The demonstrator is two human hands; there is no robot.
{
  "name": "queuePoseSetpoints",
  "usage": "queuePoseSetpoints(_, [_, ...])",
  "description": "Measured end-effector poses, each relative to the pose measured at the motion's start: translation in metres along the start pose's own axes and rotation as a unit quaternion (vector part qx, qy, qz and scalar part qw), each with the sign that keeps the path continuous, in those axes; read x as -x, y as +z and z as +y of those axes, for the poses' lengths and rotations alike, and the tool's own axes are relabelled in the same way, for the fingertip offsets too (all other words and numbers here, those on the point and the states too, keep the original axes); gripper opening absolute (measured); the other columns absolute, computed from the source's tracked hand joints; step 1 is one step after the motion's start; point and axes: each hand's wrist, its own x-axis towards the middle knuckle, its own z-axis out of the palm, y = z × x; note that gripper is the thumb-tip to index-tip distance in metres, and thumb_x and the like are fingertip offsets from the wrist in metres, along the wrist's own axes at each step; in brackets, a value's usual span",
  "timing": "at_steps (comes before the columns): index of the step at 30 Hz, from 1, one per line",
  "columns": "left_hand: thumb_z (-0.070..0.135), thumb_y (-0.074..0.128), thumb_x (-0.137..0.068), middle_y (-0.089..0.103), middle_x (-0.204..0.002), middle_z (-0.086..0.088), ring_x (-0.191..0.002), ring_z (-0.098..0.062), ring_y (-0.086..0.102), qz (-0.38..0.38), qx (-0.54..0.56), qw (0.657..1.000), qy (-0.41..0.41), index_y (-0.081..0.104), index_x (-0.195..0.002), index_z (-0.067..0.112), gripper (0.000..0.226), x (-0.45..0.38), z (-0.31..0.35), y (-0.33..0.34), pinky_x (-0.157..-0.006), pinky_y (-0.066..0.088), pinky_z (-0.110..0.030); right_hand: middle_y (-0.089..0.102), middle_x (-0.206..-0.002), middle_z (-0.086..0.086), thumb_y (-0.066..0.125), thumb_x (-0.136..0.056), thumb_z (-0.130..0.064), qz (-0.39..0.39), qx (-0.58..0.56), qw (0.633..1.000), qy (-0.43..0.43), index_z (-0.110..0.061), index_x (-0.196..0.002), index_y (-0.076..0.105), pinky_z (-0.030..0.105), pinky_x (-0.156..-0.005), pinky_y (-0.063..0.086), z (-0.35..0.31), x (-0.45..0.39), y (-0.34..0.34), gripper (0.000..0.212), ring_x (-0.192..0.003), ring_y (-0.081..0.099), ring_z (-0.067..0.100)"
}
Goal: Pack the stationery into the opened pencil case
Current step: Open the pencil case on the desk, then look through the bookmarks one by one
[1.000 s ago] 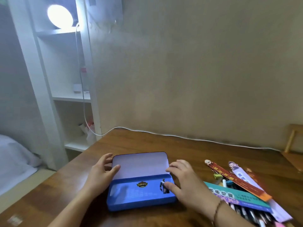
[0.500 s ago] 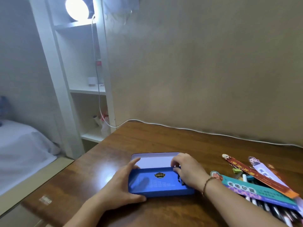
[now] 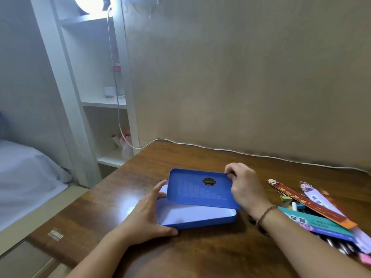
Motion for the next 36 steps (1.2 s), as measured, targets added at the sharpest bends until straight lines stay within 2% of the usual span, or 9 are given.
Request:
queuePoseSetpoints(4, [0.068, 0.082, -0.050, 0.045, -0.137, 0.023, -0.122, -0.002, 0.049, 0.014, 0.007, 1.000, 0.020, 0.005, -0.144, 0.056, 0.121, 0.001, -0.001, 0.003, -0.100, 0.045, -0.034, 0.057, -0.080, -0.015, 0.057, -0.089, -0.004, -0.059, 0.004, 0.998, 0.026, -0.025, -0.081, 0.063, 0.017, -0.069, 0.040, 0.000, 0.042, -0.028, 0.024, -0.082, 0.052, 0.008])
queuePoseSetpoints(8, [0.049, 0.062, -0.074, 0.036, -0.148, 0.028, -0.137, 0.006, 0.030, -0.030, 0.056, 0.996, 0.064, 0.025, -0.140, 0.058, 0.076, 0.002, -0.007, 0.000, -0.115, 0.029, -0.040, 0.038, -0.073, -0.025, 0.056, -0.092, -0.016, -0.096, 0.082, 0.992, 0.021, -0.030, -0.093, 0.066, 0.028, -0.081, 0.033, -0.004, 0.085, -0.023, 0.017, -0.093, 0.044, 0.010])
queuePoseSetpoints(11, [0.068, 0.050, -0.082, 0.038, -0.148, 0.026, -0.140, 0.000, 0.030, 0.010, 0.061, 0.995, 0.084, 0.045, -0.134, 0.049, 0.056, 0.004, -0.008, -0.001, -0.116, 0.026, -0.041, 0.038, -0.074, -0.025, 0.054, -0.093, -0.021, -0.123, 0.080, 0.989, 0.030, -0.032, -0.097, 0.065, 0.027, -0.086, 0.033, -0.004, 0.093, -0.013, 0.016, -0.102, 0.044, 0.009])
queuePoseSetpoints(16, [0.069, 0.047, -0.085, 0.042, -0.145, 0.022, -0.140, -0.007, 0.031, 0.049, -0.025, 0.987, 0.148, 0.059, -0.121, 0.040, 0.048, 0.007, 0.001, 0.001, -0.112, 0.031, -0.042, 0.034, -0.073, -0.026, 0.056, -0.093, -0.028, -0.117, 0.079, 0.990, 0.021, -0.034, -0.102, 0.068, 0.026, -0.093, 0.037, -0.008, 0.093, -0.006, 0.016, -0.101, 0.045, 0.008])
queuePoseSetpoints(20, [0.066, 0.047, -0.088, 0.047, -0.140, 0.021, -0.137, -0.012, 0.034, 0.080, -0.004, 0.984, 0.157, 0.063, -0.116, 0.039, 0.042, 0.007, 0.007, -0.001, -0.110, 0.033, -0.042, 0.061, -0.100, -0.022, 0.060, -0.090, -0.036, -0.112, 0.059, 0.992, 0.001, -0.035, -0.109, 0.065, 0.027, -0.092, 0.043, 0.002, 0.087, -0.016, 0.020, -0.102, 0.047, 0.005])
queuePoseSetpoints(25, [0.052, 0.057, -0.086, 0.058, -0.124, 0.016, -0.123, -0.013, 0.047, 0.191, -0.009, 0.966, 0.174, 0.069, -0.103, 0.030, 0.030, -0.004, 0.062, 0.012, -0.101, 0.030, -0.011, 0.065, -0.100, -0.018, 0.062, -0.090, -0.025, -0.023, 0.080, 0.995, 0.061, -0.033, -0.100, 0.070, 0.025, -0.080, 0.041, 0.065, 0.077, -0.084, 0.015, -0.101, 0.054, 0.009])
queuePoseSetpoints(29, [0.045, 0.059, -0.083, 0.061, -0.115, 0.021, -0.120, -0.008, 0.050, 0.192, 0.077, 0.961, 0.183, 0.069, -0.099, 0.032, 0.022, -0.019, 0.145, 0.043, -0.095, 0.034, -0.010, 0.052, -0.123, -0.020, 0.043, -0.095, -0.046, -0.124, 0.290, 0.938, 0.142, -0.038, -0.122, 0.058, 0.027, -0.080, 0.044, 0.113, 0.085, -0.111, 0.032, -0.112, 0.038, 0.010])
queuePoseSetpoints(32, [0.048, 0.057, -0.080, 0.063, -0.108, 0.019, -0.114, -0.009, 0.055, 0.155, 0.232, 0.949, 0.144, 0.069, -0.095, 0.034, 0.024, -0.040, 0.199, 0.071, -0.090, 0.042, -0.014, 0.047, -0.125, -0.021, 0.043, -0.093, -0.053, -0.138, 0.280, 0.938, 0.151, -0.035, -0.130, 0.054, 0.028, -0.088, 0.044, 0.122, 0.086, -0.106, 0.042, -0.113, 0.036, 0.010])
queuePoseSetpoints(36, [0.051, 0.056, -0.079, 0.062, -0.106, 0.021, -0.111, -0.008, 0.057, 0.157, 0.260, 0.945, 0.120, 0.067, -0.095, 0.036, 0.025, -0.060, 0.218, 0.106, -0.087, 0.044, -0.016, 0.052, -0.117, -0.023, 0.052, -0.087, -0.057, -0.097, 0.267, 0.945, 0.163, -0.038, -0.117, 0.061, 0.028, -0.088, 0.042, 0.125, 0.085, -0.104, 0.036, -0.109, 0.037, 0.009])
